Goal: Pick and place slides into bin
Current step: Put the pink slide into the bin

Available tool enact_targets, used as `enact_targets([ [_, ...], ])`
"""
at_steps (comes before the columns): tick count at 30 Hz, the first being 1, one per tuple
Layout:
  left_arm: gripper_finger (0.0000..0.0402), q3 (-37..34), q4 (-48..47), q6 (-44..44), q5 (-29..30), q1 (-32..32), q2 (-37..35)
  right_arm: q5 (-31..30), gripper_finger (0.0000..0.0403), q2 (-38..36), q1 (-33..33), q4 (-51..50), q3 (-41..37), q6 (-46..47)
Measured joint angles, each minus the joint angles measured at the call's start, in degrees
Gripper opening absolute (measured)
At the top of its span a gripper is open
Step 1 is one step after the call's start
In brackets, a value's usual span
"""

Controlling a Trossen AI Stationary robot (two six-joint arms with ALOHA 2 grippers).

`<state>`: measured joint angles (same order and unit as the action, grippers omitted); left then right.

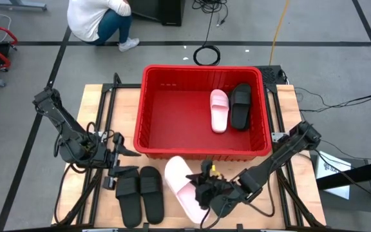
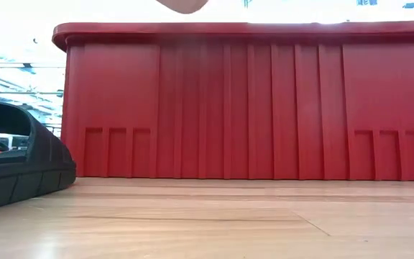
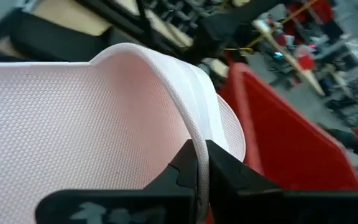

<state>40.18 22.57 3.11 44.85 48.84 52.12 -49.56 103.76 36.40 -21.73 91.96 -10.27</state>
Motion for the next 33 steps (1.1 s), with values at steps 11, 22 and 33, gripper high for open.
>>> enact_targets([
  [11,0.0186,0.0,0.0,2.5,4.3,0.0,0.0,-4.5,0.0006,-8.2,-1.3,-6.8,0.0,0.1],
  [22,0.0186,0.0,0.0,4.2,7.0,-2.2,0.0,-4.6,0.0006,-14.5,-8.1,-20.1,0.0,4.4],
  [33,0.0186,0.0,0.3,8.6,3.7,-12.9,-6.4,-1.5,0.0006,-20.7,-19.9,-29.1,-2.2,4.5],
])
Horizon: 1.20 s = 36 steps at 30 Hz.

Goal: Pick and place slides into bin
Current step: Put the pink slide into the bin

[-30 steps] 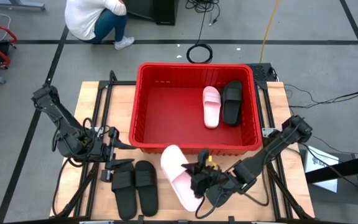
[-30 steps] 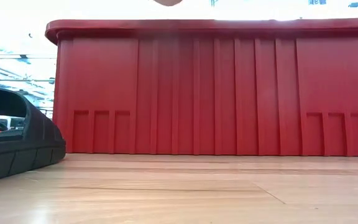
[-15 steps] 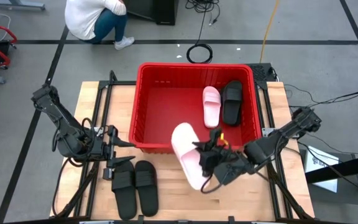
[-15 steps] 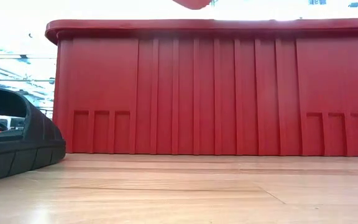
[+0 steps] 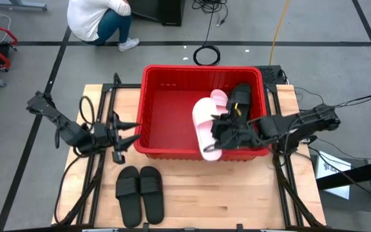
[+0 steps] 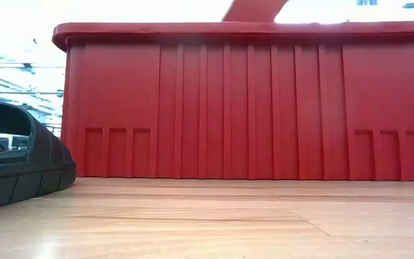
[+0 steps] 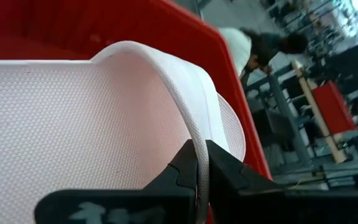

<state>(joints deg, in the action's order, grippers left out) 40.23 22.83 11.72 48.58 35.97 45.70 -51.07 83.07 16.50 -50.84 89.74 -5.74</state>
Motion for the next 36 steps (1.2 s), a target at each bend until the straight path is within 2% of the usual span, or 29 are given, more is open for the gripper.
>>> enact_targets([
  [7,0.0186,0.0,-5.3,0.2,-2.6,-8.4,-6.0,4.9,0.0004,-9.5,-8.6,12.1,-13.1,-6.6],
  [13,0.0186,0.0,-7.8,-1.8,-10.1,-16.0,-8.1,5.3,0.0004,-16.7,-14.6,20.6,-23.2,-12.0],
  [16,0.0186,0.0,-8.2,-2.0,-11.4,-19.7,-8.0,10.0,0.0004,-19.3,-18.0,24.0,-27.2,-15.4],
  [19,0.0186,0.0,-8.9,-2.8,-14.2,-23.6,-8.0,13.8,0.0004,-20.4,-21.3,28.7,-30.3,-16.9],
  [27,0.0186,0.0,-10.5,-7.5,-23.7,-35.7,-8.0,14.1,0.0004,-20.6,-28.7,31.6,-35.5,-20.2],
  [33,0.0186,0.0,-12.9,-11.6,-32.5,-45.3,-7.5,22.2,0.0004,-20.6,-34.1,36.1,-38.8,-21.2],
  [36,0.0186,0.0,-14.3,-12.6,-36.0,-49.4,-7.0,24.4,0.0004,-20.5,-36.3,39.5,-41.1,-22.7],
])
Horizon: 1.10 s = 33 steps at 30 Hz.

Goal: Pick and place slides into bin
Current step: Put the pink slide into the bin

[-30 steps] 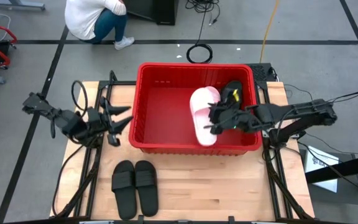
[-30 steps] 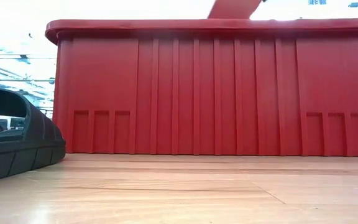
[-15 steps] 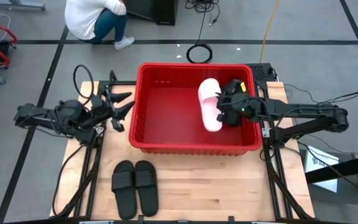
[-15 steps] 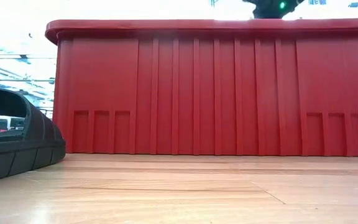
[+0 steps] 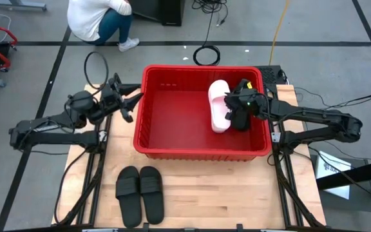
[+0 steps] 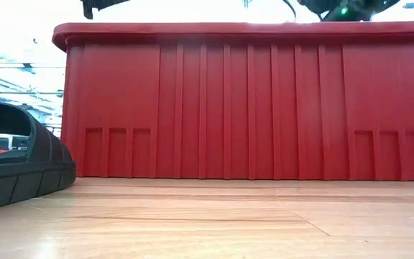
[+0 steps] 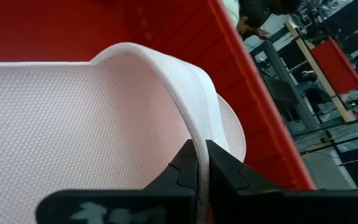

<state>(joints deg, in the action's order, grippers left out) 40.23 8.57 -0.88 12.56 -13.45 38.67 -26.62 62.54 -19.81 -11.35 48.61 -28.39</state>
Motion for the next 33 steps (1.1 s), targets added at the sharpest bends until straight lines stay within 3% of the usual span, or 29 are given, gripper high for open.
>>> enact_targets([
  [15,0.0186,0.0,0.1,-6.0,-13.3,-13.6,4.5,8.9,0.0004,0.0,-7.6,8.8,-7.9,-2.3],
  [21,0.0186,0.0,1.5,-7.4,-17.3,-16.4,5.2,8.9,0.0004,2.0,-10.0,11.6,-8.2,-3.9],
  [33,0.0186,0.0,1.6,-7.3,-17.7,-19.1,5.2,9.4,0.0004,11.0,-14.1,16.6,-8.3,-7.0],
])
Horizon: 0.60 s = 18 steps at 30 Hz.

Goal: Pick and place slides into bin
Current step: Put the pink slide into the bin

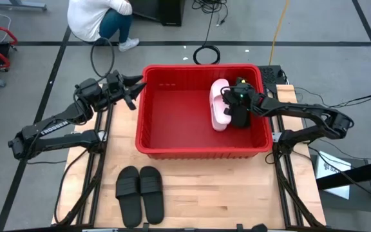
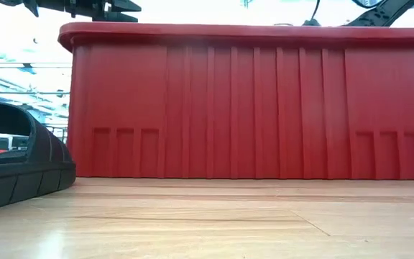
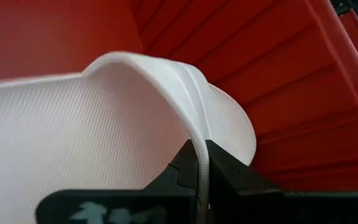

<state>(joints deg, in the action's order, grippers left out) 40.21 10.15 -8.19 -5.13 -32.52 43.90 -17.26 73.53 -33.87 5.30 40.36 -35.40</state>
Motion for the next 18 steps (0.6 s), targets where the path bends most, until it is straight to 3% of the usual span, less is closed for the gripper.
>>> enact_targets([
  [18,0.0186,0.0,0.0,0.3,-0.4,-1.3,0.0,0.9,0.0004,1.6,-0.2,-1.2,0.0,2.3],
])
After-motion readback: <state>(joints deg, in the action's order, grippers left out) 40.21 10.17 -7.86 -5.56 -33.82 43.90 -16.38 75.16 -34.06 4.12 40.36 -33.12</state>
